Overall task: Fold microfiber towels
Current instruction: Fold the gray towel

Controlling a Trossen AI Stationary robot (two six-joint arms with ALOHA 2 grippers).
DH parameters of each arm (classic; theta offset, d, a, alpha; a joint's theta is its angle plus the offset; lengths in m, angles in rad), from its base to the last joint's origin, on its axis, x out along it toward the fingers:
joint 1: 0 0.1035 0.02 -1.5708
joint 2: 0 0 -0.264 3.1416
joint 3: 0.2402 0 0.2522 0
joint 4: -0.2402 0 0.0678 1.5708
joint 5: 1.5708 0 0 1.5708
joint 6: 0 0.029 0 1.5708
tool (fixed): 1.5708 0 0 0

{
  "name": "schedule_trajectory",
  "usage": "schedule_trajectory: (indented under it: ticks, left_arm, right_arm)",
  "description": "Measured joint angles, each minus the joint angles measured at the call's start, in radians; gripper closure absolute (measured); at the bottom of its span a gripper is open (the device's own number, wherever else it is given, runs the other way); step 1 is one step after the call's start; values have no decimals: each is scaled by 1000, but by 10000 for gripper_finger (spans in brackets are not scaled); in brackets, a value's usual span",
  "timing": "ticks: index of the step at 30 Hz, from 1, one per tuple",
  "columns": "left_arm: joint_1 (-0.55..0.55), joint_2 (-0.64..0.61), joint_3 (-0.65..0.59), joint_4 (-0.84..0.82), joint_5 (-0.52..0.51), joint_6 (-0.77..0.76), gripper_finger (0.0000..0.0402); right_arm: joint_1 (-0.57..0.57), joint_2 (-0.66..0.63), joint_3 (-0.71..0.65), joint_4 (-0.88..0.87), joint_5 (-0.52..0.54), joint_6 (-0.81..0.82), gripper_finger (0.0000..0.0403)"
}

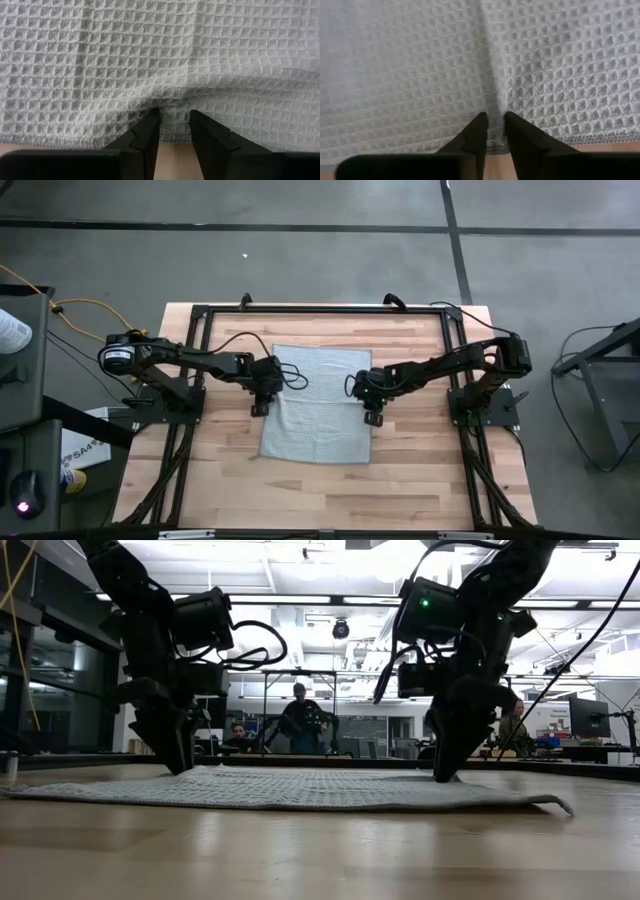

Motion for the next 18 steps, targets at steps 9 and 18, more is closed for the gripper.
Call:
schedule_trajectory:
  ticks: [9, 18]
  left_arm:
    - [0, 0, -1, 0, 19, -6, 291]
    - [0, 0, -1, -16, 21, -33, 355]
  right_arm:
    - [0, 0, 0, -1, -11, 7, 396]
    - [0, 0, 0, -2, -9, 7, 399]
